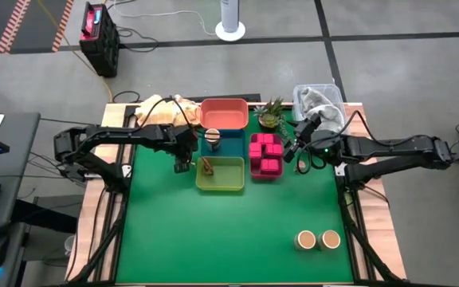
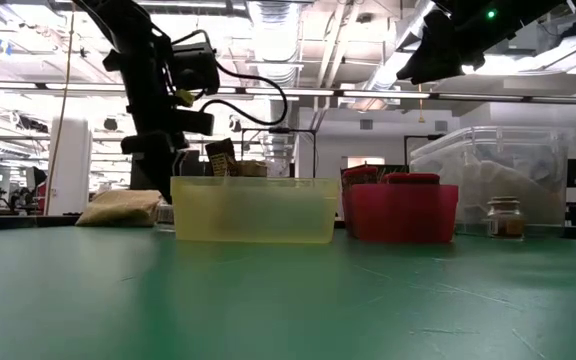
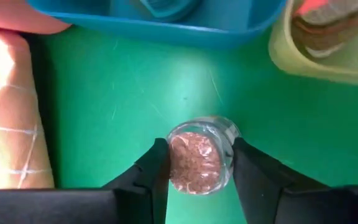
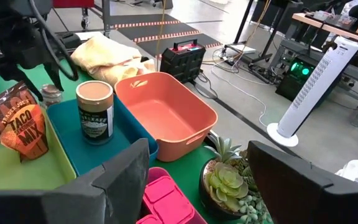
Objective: Sort spices by type
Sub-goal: Put the left transparent seasoning bottle into the orange bin
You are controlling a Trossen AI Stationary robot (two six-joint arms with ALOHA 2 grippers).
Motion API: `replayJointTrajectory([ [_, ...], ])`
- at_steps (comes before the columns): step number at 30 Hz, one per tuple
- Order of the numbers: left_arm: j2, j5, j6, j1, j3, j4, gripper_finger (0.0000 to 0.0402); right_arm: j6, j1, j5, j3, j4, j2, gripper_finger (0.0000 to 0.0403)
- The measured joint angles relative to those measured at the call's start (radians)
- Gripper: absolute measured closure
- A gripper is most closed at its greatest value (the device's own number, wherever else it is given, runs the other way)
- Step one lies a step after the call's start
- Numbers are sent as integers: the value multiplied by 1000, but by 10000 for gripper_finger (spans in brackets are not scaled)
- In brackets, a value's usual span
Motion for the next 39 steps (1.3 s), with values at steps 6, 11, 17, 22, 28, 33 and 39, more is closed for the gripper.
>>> replayJointTrajectory([
  [6, 3, 5, 7, 1, 29, -42, 263, 0, 0, 0, 0, 0, 0, 101],
  [11, 3, 4, 24, 1, 79, -84, 263, 0, 0, 0, 0, 0, 0, 101],
  [17, 3, -17, 52, 1, 195, -162, 262, 2, 0, 0, 0, 0, 0, 101],
  [22, 3, -139, 106, 17, 312, -186, 262, 2, 0, 0, 0, 0, 0, 101],
  [28, 2, -235, 209, 72, 391, -8, 262, 2, 0, 0, 0, 0, 0, 101],
  [33, 31, -163, 320, 127, 391, 180, 262, 2, 0, 0, 0, 0, 0, 101],
  [39, 142, -128, 405, 169, 391, 285, 262, 2, 0, 0, 0, 0, 0, 101],
])
